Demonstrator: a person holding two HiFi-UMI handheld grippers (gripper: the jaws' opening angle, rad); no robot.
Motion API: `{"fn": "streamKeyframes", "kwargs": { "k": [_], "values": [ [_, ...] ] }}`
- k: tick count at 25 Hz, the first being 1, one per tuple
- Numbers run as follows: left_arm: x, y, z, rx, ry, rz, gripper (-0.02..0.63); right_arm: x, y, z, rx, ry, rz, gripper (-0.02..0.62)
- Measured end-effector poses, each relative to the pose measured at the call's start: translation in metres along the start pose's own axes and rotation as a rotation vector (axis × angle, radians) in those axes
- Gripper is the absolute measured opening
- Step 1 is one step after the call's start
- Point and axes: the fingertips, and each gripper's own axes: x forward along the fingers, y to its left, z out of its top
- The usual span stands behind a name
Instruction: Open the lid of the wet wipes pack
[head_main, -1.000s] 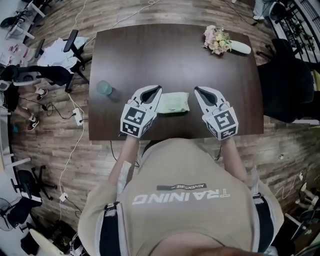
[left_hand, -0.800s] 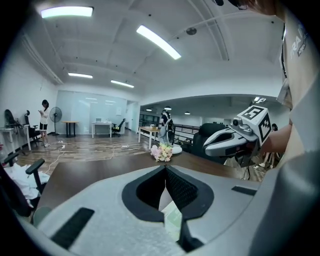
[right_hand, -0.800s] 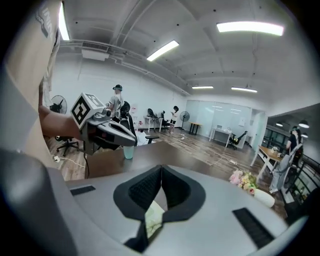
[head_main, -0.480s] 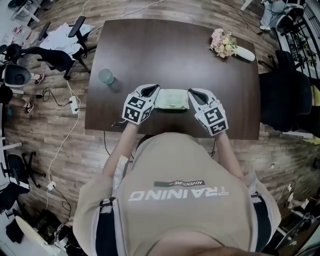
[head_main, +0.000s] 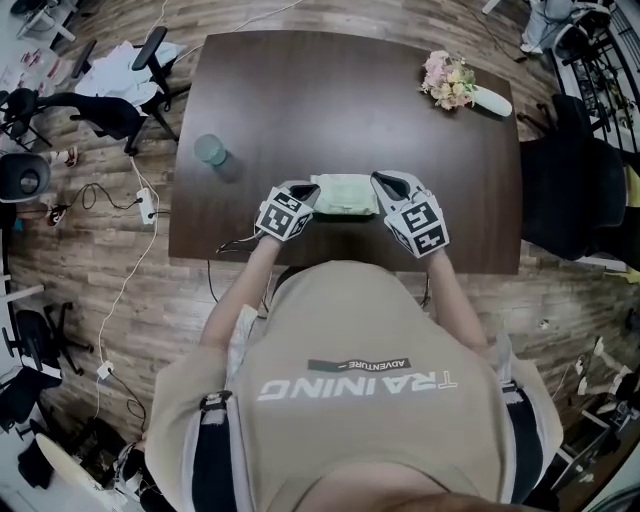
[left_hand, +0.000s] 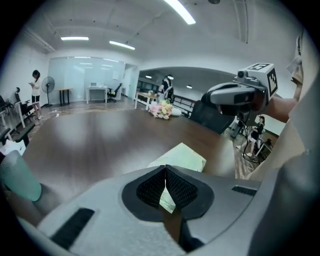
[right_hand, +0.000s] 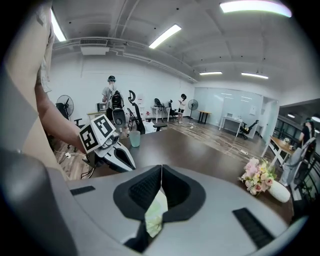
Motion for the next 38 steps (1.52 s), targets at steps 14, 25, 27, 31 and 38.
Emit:
{"fn": "streamKeyframes", "kwargs": {
  "k": [14, 25, 27, 31, 38],
  "values": [
    [0.043, -0.011, -0.027, -0.014, 0.137, -0.103, 0.009, 0.013, 0.003, -0.024, 0.065, 0.062, 0.046, 0.014],
    [0.049, -0.01, -0.03, 0.045, 0.201, -0.13, 0.009, 0.03, 0.022, -0.054, 0.061, 0.142, 0.099, 0.015],
    [0.049, -0.01, -0.031, 0.03, 0.189, -0.133, 0.009, 0.034, 0.025, -0.062, 0.052, 0.159, 0.102, 0.015],
    [0.049, -0.011, -0.029, 0.067, 0.201, -0.117, 0.009, 0.044, 0.033, -0.079, 0.01, 0.197, 0.119, 0.017],
    [0.05, -0.013, -0.03, 0.075, 0.215, -0.108, 0.009, 0.062, 0.055, -0.1, -0.145, 0.269, 0.18, 0.018]
  ]
}}
